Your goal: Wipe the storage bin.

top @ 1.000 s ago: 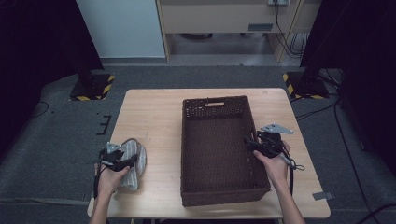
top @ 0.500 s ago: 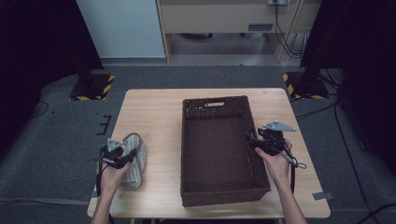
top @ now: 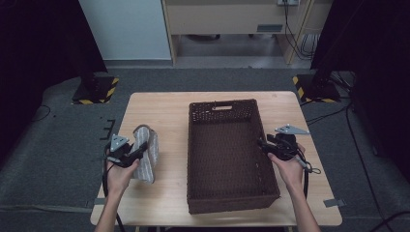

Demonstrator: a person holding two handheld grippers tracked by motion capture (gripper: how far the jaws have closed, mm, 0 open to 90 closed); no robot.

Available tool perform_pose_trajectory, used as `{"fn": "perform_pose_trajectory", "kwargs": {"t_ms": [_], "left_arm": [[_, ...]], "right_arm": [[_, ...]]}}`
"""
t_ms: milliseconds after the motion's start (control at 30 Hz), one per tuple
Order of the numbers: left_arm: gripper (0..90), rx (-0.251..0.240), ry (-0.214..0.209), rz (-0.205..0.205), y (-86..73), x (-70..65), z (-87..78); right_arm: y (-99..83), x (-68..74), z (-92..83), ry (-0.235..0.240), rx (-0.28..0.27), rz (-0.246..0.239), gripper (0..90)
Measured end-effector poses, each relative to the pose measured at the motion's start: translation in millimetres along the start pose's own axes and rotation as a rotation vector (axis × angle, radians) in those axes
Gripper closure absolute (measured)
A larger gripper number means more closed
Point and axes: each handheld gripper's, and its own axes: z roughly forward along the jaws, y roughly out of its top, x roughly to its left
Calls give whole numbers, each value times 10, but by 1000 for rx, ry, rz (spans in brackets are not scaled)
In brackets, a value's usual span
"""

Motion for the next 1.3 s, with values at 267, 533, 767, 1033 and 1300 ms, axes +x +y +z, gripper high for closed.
{"fn": "perform_pose_trajectory", "kwargs": {"t_ms": [267, 533, 767, 1033, 1300], "left_arm": [[664, -39, -30, 18, 184, -125, 71], [664, -80, -55, 24, 421, -279, 289], [662, -109, -85, 23, 622, -424, 618], [659, -114, -118, 23, 758, -533, 1037], [658, -72, -133, 40, 682, -600, 1449]], "right_arm": [[-34, -29, 3, -15, 20, -28, 529], [-99, -38, 71, 0, 40, -14, 593], [-101, 8, 56, -5, 48, -51, 689], [-128, 38, 16, -15, 50, -61, 697], [-134, 14, 26, 0, 39, -50, 684]]}}
